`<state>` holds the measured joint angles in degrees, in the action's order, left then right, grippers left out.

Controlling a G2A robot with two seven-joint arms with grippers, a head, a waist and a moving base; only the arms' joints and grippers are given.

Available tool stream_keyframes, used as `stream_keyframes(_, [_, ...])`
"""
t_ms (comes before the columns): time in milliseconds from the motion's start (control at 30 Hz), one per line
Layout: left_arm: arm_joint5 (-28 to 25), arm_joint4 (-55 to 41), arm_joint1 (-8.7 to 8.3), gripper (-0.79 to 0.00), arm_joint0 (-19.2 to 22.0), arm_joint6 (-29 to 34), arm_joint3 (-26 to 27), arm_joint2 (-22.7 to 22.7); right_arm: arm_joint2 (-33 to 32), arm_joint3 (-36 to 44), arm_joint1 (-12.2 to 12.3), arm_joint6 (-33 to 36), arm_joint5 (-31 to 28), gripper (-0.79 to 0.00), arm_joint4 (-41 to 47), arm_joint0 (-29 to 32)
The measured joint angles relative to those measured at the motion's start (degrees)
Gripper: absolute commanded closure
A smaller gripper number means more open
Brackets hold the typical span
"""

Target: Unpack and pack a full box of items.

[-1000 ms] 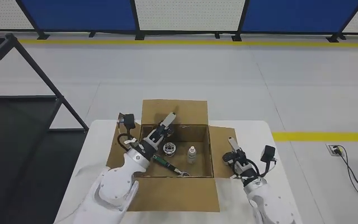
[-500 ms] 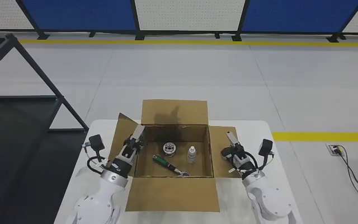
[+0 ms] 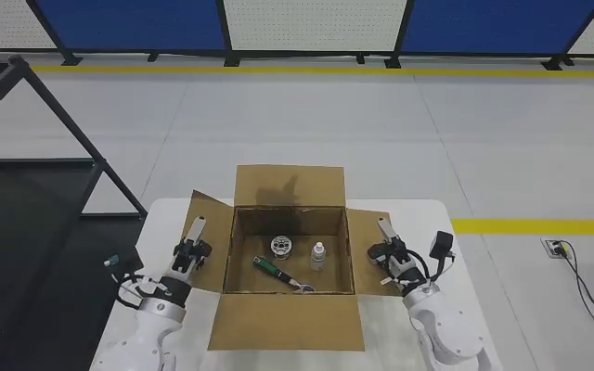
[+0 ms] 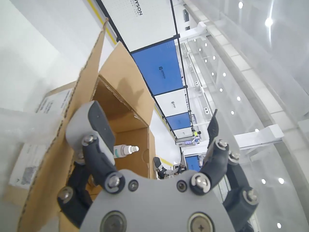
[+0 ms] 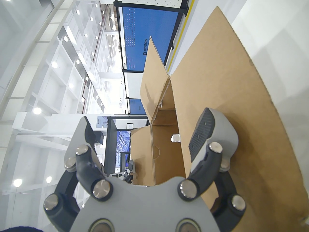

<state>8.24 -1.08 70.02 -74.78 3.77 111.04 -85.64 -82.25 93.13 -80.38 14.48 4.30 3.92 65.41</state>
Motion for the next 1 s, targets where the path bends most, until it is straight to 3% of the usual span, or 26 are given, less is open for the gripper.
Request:
stream_keyframes(567, [0.9,-5.0,0.67,-0.785,3.1,1.9,-9.8,0.6,0.2,-0.6,0.3,0.1,0.0,-0.785,0.5,0.3])
stream_keyframes(1000, [0.2,-4.3,0.89,-0.785,3.7,1.8,-9.8,0.7,0.4,-1.1,0.6,0.1,-0.2,-0.785,0.7,0.0])
